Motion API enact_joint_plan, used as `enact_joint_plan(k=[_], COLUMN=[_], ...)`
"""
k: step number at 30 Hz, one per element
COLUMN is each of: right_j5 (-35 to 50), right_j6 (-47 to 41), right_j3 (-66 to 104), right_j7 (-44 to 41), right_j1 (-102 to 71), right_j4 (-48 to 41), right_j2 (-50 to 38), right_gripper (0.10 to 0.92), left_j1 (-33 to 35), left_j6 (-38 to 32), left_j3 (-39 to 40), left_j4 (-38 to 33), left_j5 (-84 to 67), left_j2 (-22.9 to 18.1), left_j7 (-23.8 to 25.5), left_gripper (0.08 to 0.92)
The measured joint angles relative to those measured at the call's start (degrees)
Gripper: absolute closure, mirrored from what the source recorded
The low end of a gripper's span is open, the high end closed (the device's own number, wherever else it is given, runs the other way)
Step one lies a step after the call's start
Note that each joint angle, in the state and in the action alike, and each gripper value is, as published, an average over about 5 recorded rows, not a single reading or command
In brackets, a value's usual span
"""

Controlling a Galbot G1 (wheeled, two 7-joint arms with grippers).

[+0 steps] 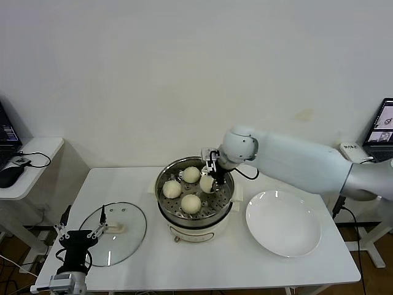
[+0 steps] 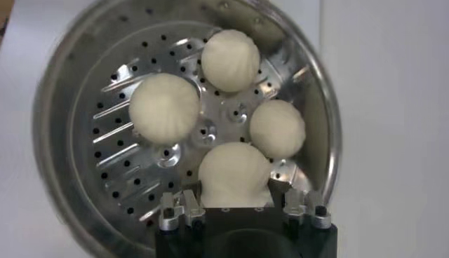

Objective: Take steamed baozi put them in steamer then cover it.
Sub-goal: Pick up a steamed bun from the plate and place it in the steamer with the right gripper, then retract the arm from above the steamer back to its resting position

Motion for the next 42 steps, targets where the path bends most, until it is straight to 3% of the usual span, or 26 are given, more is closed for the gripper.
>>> enact_joint_plan(k=[12, 20, 26, 34, 42], right_j5=[-2.2, -1.9, -0.3, 4.5, 4.5], right_j6=[-0.5, -0.9, -1.4, -0.6, 7.6], right_j3=[0.2, 1.6, 3.2, 9.7, 27.0], right_j7=[0.6, 0.9, 2.4, 12.7, 27.2], right_j1=[-2.1, -1.9, -1.4, -6.4, -26.0], right_j4=[-2.0, -1.1, 1.3, 9.1, 17.6], right_j2=[1.1, 0.1, -2.6, -10.6, -19.3], right_gripper=[0.412, 0.236, 0.203, 0.203, 0.202], left_j1=[-0.2, -0.1, -0.2, -0.2, 0.2], left_j6=[0.0, 0.0, 0.1, 0.1, -0.5], left_j3=[0.2, 0.1, 0.1, 0.0, 0.5], left_j4=[0.1, -0.1, -0.5, 0.0, 0.6], left_j5=[0.0, 0.0, 0.0, 0.0, 0.2], left_j2=[-0.2, -0.3, -0.3, -0.1, -0.3], left_j7=[0.0, 0.0, 0.0, 0.0, 0.5], left_gripper=[0.177, 0.177, 0.177, 0.177, 0.177])
